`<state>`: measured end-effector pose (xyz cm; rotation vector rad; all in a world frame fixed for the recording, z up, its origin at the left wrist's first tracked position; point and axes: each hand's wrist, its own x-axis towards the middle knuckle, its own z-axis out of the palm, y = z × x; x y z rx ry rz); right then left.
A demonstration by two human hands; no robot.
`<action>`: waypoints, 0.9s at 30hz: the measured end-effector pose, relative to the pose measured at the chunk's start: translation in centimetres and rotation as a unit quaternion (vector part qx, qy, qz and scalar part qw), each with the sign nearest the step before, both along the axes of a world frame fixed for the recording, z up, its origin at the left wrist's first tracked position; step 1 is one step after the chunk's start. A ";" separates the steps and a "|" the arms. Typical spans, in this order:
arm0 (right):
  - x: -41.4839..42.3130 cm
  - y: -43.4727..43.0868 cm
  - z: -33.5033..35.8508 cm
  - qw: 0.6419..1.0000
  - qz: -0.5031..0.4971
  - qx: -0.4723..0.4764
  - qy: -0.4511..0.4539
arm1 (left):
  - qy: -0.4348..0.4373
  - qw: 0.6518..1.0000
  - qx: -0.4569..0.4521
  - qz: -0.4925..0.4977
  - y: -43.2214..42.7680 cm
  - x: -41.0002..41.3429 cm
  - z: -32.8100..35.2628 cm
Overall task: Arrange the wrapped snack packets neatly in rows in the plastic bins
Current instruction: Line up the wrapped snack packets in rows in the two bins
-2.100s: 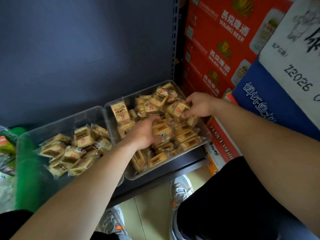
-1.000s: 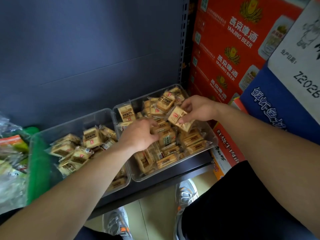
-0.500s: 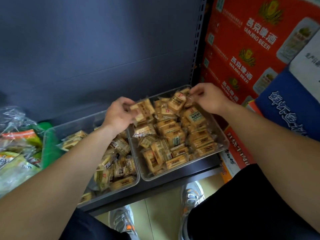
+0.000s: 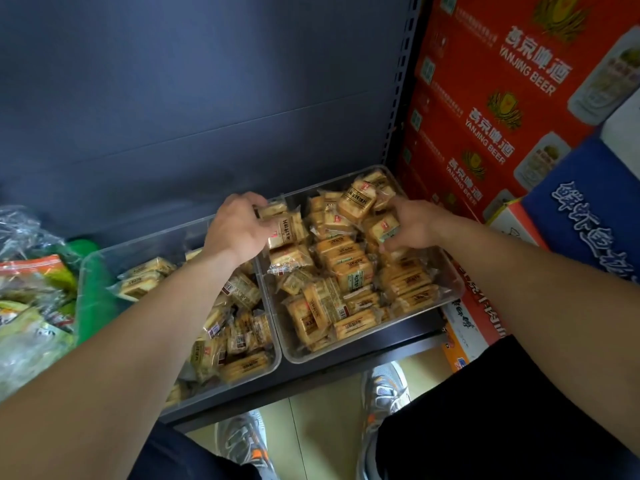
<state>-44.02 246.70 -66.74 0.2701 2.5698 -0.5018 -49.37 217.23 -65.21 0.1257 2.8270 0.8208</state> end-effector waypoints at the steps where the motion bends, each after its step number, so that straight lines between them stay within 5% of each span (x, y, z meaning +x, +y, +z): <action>1: 0.2 0.2 0.1 1.000 0.007 -0.018 -0.022 | 0.006 1.000 0.011 -0.008 0.2 0.2 0.3; 8: 1.6 1.2 1.0 0.999 0.019 -0.037 -0.035 | 0.041 0.996 0.028 -0.072 2.7 2.6 2.1; 12: 2.2 0.3 2.5 0.973 -0.044 -0.227 -0.005 | -0.101 0.976 0.128 -0.145 4.7 4.7 1.5; 15: 2.1 -0.9 2.7 0.944 -0.064 -0.325 -0.007 | -0.131 0.965 0.155 -0.166 6.2 5.6 0.0; 20: 1.8 -0.6 2.5 0.943 -0.074 -0.322 -0.047 | -0.119 0.970 0.173 -0.122 6.8 5.7 -2.0; 23: 0.9 -0.1 2.4 0.968 -0.099 -0.219 0.076 | -0.126 0.970 0.147 -0.146 6.8 6.2 -2.9; 27: -1.4 -0.9 1.6 0.955 -0.137 -0.184 0.188 | -0.109 0.974 0.090 -0.178 6.8 6.6 -3.9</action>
